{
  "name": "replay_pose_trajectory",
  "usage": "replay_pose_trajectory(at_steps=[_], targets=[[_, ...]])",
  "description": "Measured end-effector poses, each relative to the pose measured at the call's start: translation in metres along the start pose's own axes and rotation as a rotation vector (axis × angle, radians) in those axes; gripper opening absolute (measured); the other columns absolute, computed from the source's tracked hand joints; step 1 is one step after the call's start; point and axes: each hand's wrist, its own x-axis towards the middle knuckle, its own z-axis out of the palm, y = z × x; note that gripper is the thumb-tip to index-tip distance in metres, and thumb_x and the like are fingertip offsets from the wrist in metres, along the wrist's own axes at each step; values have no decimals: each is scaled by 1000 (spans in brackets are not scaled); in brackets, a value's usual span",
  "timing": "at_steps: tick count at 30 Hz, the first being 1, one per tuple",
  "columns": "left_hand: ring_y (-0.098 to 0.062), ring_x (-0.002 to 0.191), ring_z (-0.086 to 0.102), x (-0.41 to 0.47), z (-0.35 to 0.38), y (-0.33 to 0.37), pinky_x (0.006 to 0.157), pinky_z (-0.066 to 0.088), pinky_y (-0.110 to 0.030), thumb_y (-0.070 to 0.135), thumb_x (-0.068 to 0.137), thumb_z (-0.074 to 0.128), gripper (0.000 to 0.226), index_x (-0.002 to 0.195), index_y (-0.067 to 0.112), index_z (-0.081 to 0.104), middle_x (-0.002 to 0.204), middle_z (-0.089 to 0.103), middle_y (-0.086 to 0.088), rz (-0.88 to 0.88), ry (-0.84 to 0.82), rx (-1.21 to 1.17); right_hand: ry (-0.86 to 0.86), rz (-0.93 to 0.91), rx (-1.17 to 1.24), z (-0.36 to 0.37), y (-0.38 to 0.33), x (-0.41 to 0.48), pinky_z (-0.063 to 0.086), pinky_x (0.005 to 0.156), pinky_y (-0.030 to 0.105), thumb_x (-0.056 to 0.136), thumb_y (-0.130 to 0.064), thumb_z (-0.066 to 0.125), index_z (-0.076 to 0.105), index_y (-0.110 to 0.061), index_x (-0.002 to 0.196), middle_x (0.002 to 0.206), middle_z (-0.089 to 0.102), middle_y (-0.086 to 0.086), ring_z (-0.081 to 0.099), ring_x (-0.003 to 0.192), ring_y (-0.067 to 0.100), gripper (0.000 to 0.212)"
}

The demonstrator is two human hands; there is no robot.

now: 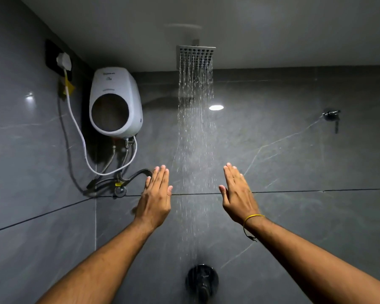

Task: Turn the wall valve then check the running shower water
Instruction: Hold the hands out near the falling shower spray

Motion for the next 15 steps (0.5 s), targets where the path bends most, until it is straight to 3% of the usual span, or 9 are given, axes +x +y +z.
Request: replay_pose_trajectory(at_steps=[15], targets=[[-20,159,7,2,3,1,128,12,-39,34,105,26,62,160,7,18,170,15,-8,0,-20,10,14,-10,-38,10,6,2,17,131,42,107,-33,38,18,-8,163,172,14,9,12,160,25,64]])
